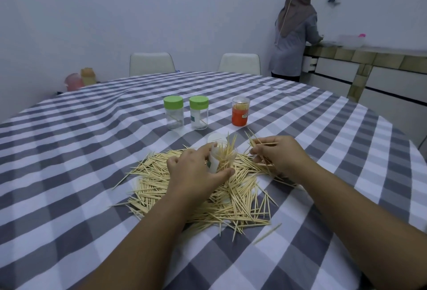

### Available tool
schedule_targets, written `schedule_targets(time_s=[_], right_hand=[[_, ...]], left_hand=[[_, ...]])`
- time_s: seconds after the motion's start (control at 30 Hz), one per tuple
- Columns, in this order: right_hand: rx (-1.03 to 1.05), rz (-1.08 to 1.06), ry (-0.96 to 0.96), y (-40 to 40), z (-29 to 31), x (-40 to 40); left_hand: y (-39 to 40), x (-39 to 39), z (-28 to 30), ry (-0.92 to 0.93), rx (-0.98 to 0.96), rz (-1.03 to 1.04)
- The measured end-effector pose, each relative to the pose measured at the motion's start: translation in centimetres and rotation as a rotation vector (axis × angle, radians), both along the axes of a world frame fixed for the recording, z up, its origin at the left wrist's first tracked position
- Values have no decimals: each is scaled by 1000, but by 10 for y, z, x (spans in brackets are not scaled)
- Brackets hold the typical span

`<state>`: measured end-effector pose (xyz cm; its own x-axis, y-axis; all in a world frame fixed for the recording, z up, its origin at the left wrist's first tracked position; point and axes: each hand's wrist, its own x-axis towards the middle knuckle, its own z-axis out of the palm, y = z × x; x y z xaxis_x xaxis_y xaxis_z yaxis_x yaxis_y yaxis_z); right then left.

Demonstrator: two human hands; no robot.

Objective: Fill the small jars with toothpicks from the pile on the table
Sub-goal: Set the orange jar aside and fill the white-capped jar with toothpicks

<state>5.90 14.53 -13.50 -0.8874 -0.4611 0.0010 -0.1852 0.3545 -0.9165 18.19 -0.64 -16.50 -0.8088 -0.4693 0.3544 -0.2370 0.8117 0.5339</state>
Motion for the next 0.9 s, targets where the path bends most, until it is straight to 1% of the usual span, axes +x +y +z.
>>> schedule_targets(time_s=[0.1,0.17,0.2,0.23,0.27,0.37,0.43,0.5,0.6,0.7,0.77,0.9], right_hand=[[-154,38,-105,-1,3,0],[-194,96,-127,-1,8,-1],[-180,125,-103,0,11,0],[-128,148,-40,0,17,1],[-33,166,62,0,23,2],[368,232,457,-4,43,5],[590,273,701,-12,52,6],[727,317,923,-20,57,9],[830,441,1194,-28,58,17],[886,512,1321,-33,58,26],[912,539,1358,-37,57,31],[889,576,1292,-41,55,37]], left_hand=[[0,0,1,-11,-3,14],[0,1,2,-7,-5,23],[0,1,2,-7,-6,27],[0,1,3,-9,-5,32],[1,1,3,-14,-4,36],[0,0,3,-24,-10,53],[0,0,3,-34,-10,62],[0,0,3,-41,-11,66],[-1,0,2,-43,-21,72],[-2,-1,1,-47,-21,75],[-2,-1,1,-43,-25,76],[-2,0,0,-28,-16,69]])
